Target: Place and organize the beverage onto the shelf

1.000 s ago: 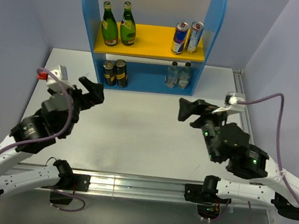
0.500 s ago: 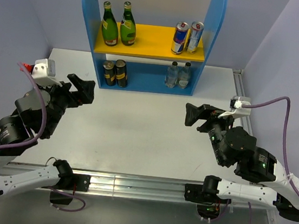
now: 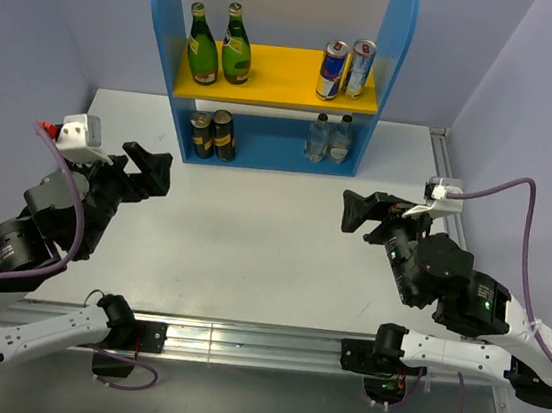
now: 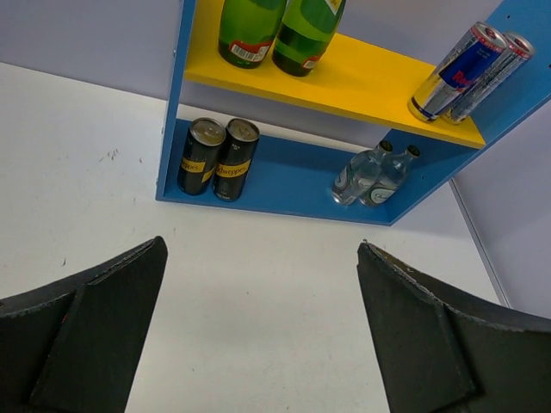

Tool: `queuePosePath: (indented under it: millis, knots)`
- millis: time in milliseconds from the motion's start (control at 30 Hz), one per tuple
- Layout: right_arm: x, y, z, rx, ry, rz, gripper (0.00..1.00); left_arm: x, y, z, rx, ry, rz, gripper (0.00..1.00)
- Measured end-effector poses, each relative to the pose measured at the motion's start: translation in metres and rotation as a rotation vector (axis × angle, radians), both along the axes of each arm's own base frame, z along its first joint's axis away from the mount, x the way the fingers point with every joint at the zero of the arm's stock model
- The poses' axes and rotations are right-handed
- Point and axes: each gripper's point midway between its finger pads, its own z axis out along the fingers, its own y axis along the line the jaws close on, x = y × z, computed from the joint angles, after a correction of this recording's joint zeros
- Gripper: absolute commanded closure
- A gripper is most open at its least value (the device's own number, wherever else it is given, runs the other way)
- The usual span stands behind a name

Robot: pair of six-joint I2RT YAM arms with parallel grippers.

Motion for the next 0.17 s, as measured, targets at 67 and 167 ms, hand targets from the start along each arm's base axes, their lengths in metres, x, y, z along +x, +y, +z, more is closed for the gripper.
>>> queuePosePath:
  millis: [67,167]
  knots:
    - [0.0001,-0.0005,0.0,0.0,0.0,-0.003,0.0,0.0004,-0.0003,-0.002,0.005,0.003,0.0,0.01]
    - [0.0006,-0.0022,0.0002,0.001,-0.001,-0.013,0.0,0.0005,-0.0004,-0.0035,0.008,0.005,0.0,0.01]
